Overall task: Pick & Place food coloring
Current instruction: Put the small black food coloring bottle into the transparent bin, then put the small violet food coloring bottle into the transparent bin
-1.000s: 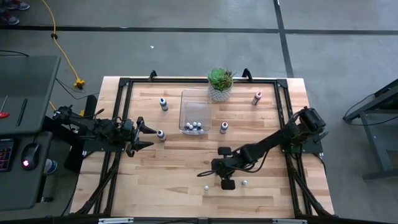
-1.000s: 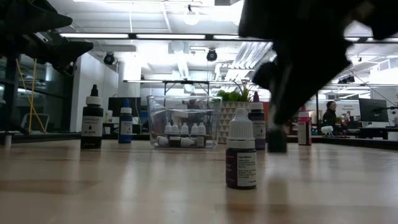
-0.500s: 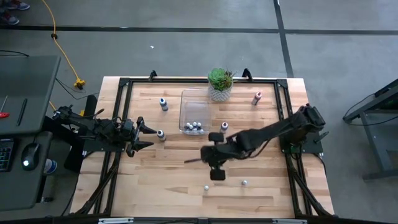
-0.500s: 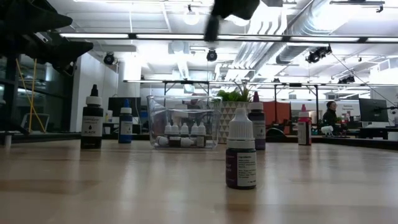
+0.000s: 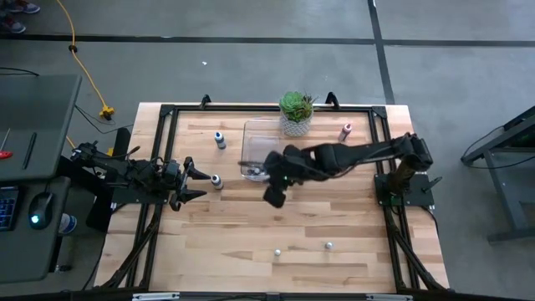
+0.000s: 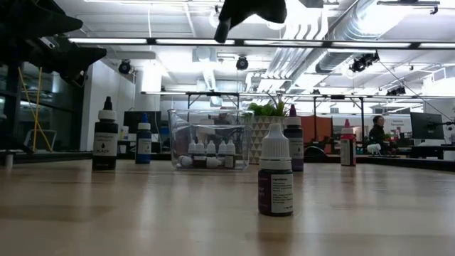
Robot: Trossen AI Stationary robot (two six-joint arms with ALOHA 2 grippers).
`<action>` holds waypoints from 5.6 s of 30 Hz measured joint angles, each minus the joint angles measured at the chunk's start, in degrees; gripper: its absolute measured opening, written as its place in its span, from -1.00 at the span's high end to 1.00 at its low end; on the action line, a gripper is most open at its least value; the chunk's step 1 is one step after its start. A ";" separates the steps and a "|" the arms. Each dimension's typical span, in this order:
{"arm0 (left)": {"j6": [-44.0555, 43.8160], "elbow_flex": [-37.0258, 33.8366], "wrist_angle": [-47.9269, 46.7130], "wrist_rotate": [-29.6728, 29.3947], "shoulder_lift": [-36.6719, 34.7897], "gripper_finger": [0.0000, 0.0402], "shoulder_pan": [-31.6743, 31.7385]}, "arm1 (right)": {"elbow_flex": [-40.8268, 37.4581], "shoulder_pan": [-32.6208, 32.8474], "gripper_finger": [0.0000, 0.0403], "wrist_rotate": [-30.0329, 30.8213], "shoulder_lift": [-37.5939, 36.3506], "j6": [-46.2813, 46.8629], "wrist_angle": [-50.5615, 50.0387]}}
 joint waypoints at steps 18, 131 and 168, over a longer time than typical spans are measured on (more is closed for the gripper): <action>0.00 0.00 0.00 0.00 0.00 -0.35 0.01 | -0.02 -12.94 0.75 -3.91 10.53 2.82 0.89; 0.00 0.00 0.00 0.00 0.00 -0.35 0.00 | 1.66 -17.89 0.25 -8.74 18.87 8.89 -5.20; 0.00 0.00 0.00 0.00 -0.02 -0.35 0.00 | 30.08 14.87 0.25 -4.13 18.10 -3.64 -37.03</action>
